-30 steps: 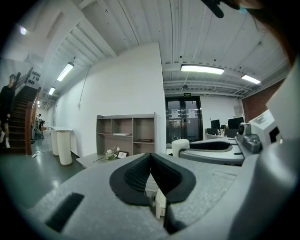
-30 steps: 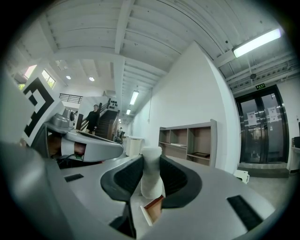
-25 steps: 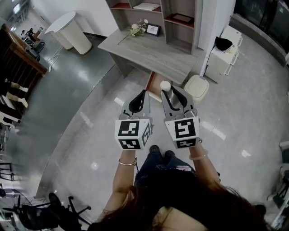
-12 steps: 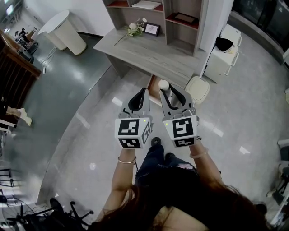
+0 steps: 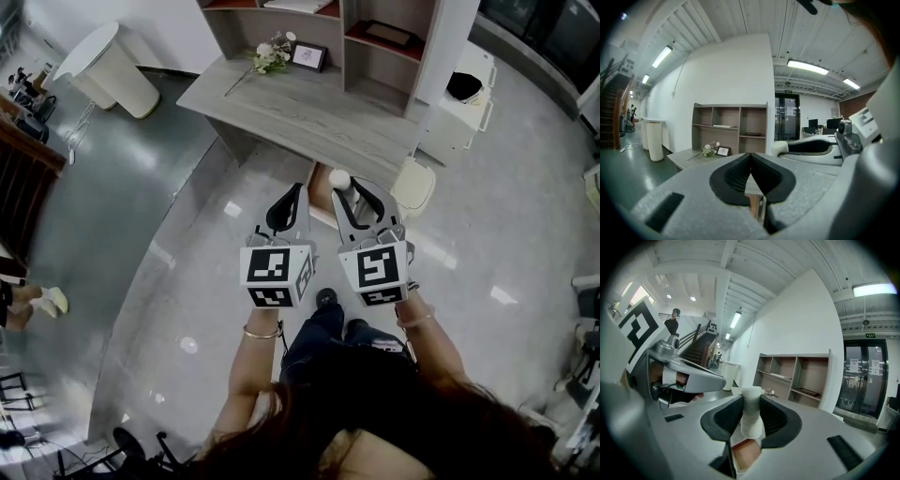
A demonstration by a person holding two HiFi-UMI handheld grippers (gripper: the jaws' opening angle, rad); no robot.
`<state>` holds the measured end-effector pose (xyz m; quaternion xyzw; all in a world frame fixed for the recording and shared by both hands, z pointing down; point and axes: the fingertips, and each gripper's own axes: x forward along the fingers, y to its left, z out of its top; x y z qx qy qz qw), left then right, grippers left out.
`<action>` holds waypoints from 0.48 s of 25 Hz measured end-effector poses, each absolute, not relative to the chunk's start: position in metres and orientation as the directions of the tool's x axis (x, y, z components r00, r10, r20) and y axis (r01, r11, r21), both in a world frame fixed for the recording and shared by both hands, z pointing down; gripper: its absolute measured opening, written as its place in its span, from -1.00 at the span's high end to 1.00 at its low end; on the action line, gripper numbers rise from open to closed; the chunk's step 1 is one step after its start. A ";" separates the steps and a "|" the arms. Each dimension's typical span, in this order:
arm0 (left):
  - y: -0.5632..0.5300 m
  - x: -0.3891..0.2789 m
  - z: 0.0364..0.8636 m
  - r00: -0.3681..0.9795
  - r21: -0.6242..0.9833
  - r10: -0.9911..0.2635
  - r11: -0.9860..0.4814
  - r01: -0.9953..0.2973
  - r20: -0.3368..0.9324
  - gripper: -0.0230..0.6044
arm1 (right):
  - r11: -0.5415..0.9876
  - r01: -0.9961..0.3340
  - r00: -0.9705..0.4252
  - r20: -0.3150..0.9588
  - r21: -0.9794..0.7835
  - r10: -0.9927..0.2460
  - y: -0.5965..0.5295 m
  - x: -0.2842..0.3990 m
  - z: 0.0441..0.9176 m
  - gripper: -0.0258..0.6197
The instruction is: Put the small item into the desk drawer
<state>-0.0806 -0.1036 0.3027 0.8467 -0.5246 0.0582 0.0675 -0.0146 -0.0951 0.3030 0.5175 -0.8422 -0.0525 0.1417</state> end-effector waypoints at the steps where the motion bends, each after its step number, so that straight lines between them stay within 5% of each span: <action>1: -0.110 -0.083 0.306 0.448 0.057 -0.877 -0.446 -0.893 0.174 0.88 | 0.457 -0.856 -0.418 0.195 0.242 -0.887 -0.102 -0.018 0.308 0.60; 12: -0.165 -0.106 0.345 0.474 0.086 -0.852 -0.467 -0.880 0.220 0.88 | 0.460 -0.830 -0.369 0.306 0.316 -0.878 -0.148 -0.040 0.363 0.60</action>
